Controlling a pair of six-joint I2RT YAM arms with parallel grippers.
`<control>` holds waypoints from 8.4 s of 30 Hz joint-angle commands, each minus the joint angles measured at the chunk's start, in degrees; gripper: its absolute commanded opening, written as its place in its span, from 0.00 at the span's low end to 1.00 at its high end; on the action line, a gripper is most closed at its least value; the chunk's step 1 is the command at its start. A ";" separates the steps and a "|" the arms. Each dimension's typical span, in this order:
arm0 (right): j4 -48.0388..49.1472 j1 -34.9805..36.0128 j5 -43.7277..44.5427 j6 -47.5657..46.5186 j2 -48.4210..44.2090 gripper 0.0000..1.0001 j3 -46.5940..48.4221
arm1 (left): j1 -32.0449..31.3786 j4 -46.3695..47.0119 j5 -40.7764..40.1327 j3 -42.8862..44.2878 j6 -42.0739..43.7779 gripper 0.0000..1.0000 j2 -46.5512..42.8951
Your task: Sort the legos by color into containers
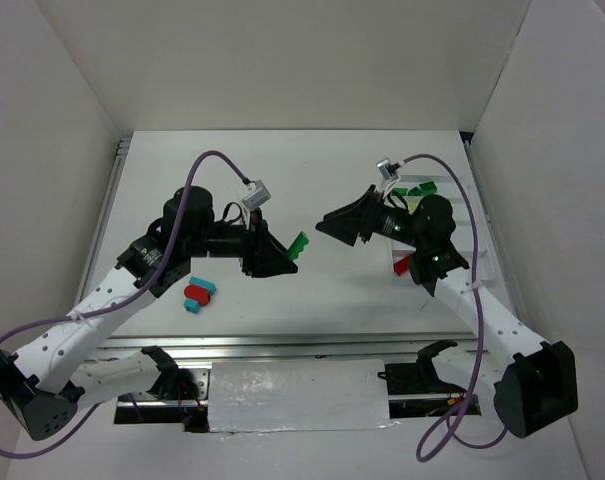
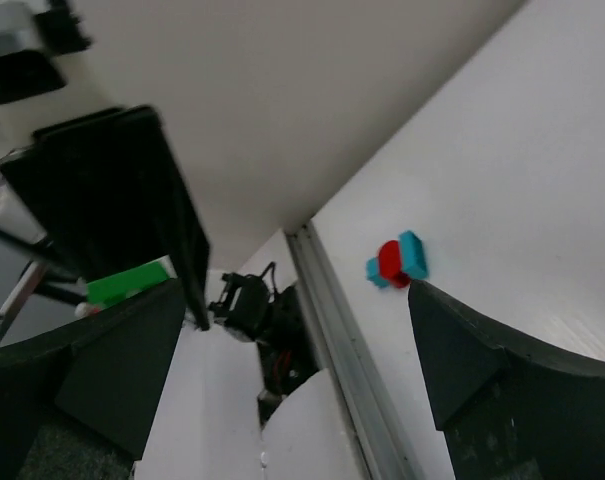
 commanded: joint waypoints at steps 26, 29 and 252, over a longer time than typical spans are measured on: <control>29.95 13.75 -2.78 14.29 1.87 0.15 -2.07 | 0.03 3.73 1.65 5.00 -1.27 0.00 3.60; 29.16 13.75 -2.25 13.41 2.31 0.00 -1.80 | 0.12 3.20 1.38 5.35 -0.83 0.26 4.13; -33.07 11.82 20.34 -18.41 2.76 1.00 7.17 | 10.67 -5.68 -64.11 -24.62 -6.80 1.00 -1.07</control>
